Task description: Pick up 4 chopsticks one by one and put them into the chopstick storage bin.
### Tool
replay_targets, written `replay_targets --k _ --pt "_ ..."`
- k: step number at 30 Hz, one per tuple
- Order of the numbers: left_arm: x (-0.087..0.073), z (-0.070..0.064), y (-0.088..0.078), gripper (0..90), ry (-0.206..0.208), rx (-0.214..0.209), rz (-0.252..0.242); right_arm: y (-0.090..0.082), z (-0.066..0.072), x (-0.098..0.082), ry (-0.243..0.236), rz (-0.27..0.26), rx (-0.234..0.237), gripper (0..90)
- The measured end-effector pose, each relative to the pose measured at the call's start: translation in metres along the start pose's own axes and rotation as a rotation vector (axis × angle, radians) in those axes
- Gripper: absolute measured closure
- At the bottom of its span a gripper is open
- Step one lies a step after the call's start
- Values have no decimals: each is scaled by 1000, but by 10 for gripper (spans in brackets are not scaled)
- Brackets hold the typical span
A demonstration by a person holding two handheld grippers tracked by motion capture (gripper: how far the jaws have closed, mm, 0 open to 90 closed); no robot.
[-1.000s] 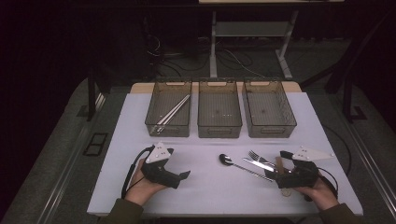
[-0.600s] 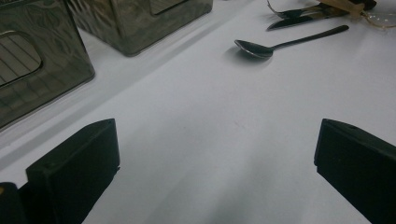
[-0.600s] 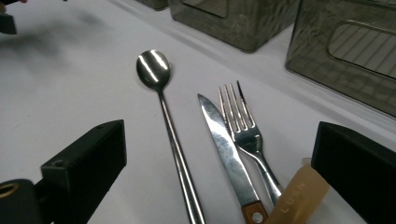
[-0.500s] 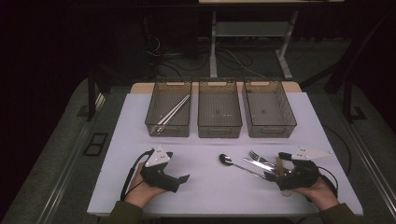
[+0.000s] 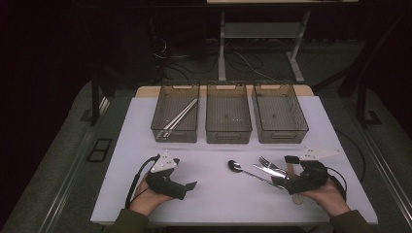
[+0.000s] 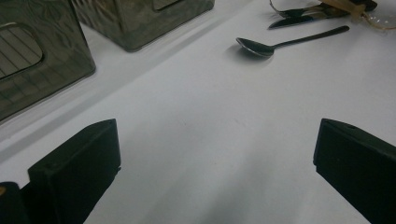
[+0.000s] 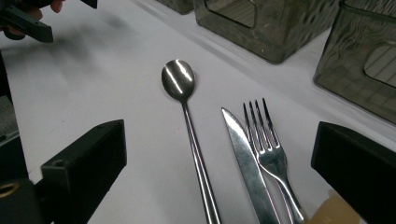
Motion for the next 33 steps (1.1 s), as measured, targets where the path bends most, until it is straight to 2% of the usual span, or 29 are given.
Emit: replay_targets --k 8,12,15,17,27,33 --pt "0 -1 0 0 7 -13 0 3 -2 11 -3 -6 -7 69" --pt "0 -2 1 0 9 -14 0 5 -6 14 -4 -4 -10 143" --pt "0 -2 1 0 11 -17 1 8 -7 18 2 -1 -10 161" --pt "0 -2 1 0 12 -18 2 10 -7 21 2 -1 -3 215" --pt "1 -2 1 0 7 -25 -2 21 -6 32 -5 9 38 364" --pt "1 -3 1 0 11 -24 -1 31 -2 40 -21 22 65 422"
Point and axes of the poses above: each handheld gripper's, and its own axes: y roughly forward along the jaws, x roughly out of its top, z roughly to its left, the point moved 3 cm from there along y, roughly forward along the jaws, and after that the axes turned 13 degrees about z, right-handed, at the moved point
